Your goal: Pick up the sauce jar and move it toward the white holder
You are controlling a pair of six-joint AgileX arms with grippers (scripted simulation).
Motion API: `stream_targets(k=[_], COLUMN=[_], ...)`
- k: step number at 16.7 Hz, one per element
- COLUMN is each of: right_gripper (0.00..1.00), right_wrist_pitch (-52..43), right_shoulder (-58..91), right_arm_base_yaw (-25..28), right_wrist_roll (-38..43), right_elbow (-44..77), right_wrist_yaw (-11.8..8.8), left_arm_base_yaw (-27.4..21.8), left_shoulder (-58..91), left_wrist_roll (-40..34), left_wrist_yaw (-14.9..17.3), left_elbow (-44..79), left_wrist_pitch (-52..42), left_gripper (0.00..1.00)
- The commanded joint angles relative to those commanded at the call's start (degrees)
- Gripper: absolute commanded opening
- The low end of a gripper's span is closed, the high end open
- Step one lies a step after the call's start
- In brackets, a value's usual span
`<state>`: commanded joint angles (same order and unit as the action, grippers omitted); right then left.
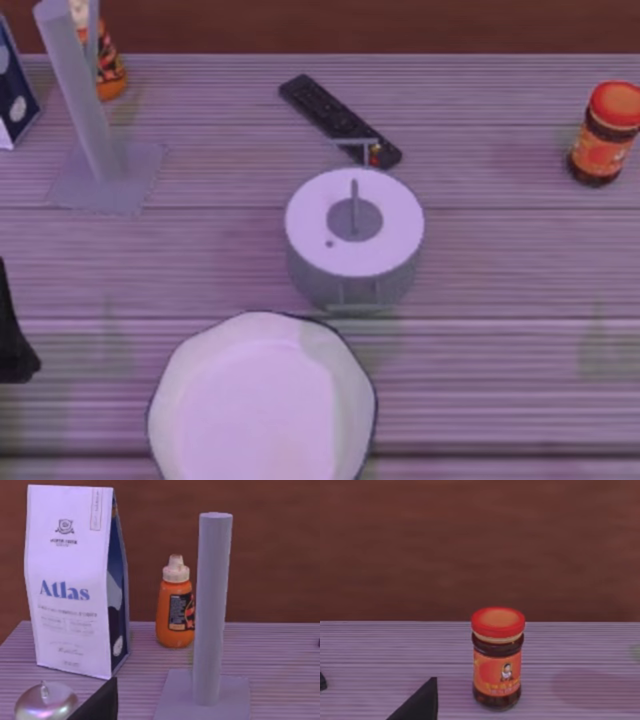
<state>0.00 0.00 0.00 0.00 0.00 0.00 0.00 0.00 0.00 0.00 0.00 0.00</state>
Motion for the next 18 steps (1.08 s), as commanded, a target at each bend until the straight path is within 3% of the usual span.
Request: stream_targets(k=[4,8,18], right_gripper=[1.0,1.0,1.0], right_wrist_pitch=[-0.9,-6.6,-34.6], right_shoulder=[1.6,11.9,63.8], right_arm_base_yaw=[0.1,0.1,-0.6], right_wrist_roll=[-0.2,-1.3,-8.0], right_elbow=[1.4,10.3,58.2], right_wrist_yaw=[-0.1,-0.5,-1.3], left_arm_base_yaw=[0.0,0.0,0.0], left_shoulder=[0.0,0.0,0.0], left_wrist_roll=[0.0,0.0,0.0], left_wrist_yaw=[0.0,0.0,0.0], left_elbow=[0.0,0.0,0.0], left_wrist_pitch=[0.0,0.0,0.0], left_gripper=[1.0,1.0,1.0])
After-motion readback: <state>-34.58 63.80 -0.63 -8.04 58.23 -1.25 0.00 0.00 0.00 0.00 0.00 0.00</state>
